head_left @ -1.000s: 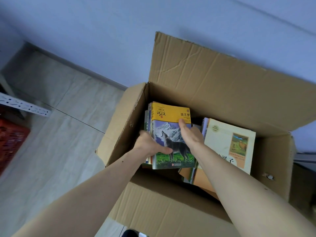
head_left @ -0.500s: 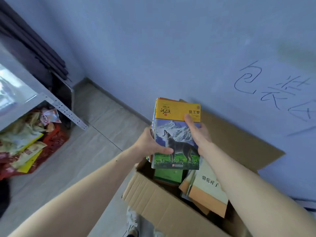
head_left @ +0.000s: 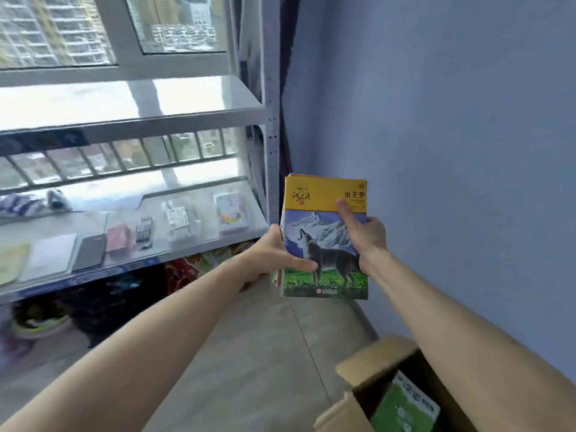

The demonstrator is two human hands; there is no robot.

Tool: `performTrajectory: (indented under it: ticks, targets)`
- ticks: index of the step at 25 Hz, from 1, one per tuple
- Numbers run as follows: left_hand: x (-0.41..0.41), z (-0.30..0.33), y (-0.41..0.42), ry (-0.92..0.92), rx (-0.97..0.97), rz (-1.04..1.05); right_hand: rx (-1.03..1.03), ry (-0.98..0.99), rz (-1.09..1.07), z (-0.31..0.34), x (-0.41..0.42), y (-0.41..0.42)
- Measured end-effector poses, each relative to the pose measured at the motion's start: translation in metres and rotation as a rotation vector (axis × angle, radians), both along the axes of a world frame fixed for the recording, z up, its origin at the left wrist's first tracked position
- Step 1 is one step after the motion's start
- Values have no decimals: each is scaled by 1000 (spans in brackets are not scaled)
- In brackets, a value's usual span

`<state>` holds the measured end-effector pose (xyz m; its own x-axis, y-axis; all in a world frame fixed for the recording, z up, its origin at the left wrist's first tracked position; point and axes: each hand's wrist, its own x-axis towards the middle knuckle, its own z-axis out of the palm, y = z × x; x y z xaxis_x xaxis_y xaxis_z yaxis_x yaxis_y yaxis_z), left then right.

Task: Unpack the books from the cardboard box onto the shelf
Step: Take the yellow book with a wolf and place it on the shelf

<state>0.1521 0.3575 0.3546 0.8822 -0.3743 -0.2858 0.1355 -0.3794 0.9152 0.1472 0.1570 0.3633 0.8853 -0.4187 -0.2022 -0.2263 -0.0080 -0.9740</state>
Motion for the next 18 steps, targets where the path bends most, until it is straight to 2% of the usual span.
performTrajectory:
  ticks: [4, 10, 18]
  targets:
    - [13, 57, 157, -123, 2, 118, -12, -124, 195, 60, 49, 161]
    - [20, 132, 390, -304, 68, 293, 34, -279, 377, 127, 96, 405]
    - [54, 172, 628, -419, 229, 528, 71, -388, 569, 175, 153, 659]
